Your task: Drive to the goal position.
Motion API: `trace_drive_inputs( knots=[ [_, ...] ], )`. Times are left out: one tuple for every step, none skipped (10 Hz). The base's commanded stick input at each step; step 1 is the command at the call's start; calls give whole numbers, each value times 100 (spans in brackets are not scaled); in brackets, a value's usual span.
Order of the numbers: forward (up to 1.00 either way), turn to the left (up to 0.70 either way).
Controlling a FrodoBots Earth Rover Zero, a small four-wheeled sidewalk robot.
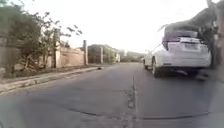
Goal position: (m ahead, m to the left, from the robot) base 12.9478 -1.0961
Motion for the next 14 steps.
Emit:
trace_drive_inputs(
  knots=[
    [100,4],
    [100,-9],
    [100,-30],
    [100,-36],
    [100,-19],
    [100,4],
    [100,4],
    [100,-30],
    [100,-36],
    [100,-36],
    [100,4],
    [100,4],
    [100,4],
    [100,4]
  ],
)
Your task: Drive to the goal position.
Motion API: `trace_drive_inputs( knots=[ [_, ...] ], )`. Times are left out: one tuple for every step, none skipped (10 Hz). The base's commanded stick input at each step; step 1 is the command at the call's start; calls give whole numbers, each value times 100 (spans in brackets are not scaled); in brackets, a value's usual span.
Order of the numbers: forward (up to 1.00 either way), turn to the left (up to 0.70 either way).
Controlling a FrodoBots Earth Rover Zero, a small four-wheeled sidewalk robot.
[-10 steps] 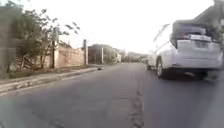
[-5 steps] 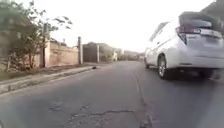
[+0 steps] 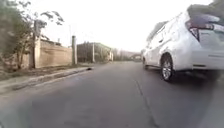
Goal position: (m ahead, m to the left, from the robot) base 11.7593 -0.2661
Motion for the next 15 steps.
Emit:
trace_drive_inputs(
  knots=[
    [100,-21],
    [100,-36],
    [100,-36],
    [100,-29],
    [100,4],
    [100,4],
    [100,4],
    [100,5],
    [100,5],
    [100,-2],
    [100,-26],
    [100,-11],
    [100,5],
    [100,5],
    [100,6]
  ],
)
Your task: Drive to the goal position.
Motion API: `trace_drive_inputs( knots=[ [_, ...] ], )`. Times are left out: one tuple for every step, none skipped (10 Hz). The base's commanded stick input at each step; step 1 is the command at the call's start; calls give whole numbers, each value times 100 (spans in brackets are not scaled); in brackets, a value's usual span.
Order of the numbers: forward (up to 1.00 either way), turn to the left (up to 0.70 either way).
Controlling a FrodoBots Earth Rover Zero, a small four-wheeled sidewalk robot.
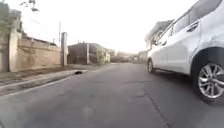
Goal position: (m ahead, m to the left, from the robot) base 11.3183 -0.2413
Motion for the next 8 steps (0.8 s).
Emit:
trace_drive_inputs(
  knots=[
    [100,6],
    [100,6],
    [100,2],
    [100,-15],
    [100,-32],
    [100,-34],
    [100,-21],
    [100,4]
  ],
)
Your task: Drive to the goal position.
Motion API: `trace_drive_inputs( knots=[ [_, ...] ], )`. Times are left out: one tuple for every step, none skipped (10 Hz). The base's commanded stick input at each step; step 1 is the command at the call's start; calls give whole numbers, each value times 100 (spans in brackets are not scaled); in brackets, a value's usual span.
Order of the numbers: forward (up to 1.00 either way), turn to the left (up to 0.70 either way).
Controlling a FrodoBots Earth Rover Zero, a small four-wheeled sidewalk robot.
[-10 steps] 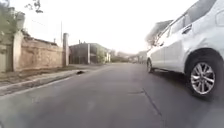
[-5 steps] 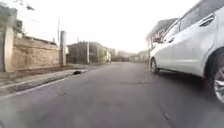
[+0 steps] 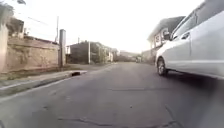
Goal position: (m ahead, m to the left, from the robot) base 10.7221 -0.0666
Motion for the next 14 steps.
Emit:
trace_drive_inputs(
  knots=[
    [100,-19],
    [100,-33],
    [100,-28],
    [100,-3],
    [100,-11],
    [100,-32],
    [100,-32],
    [100,-32],
    [100,-24],
    [100,6],
    [100,-23],
    [100,-31],
    [100,-23],
    [100,4]
  ],
)
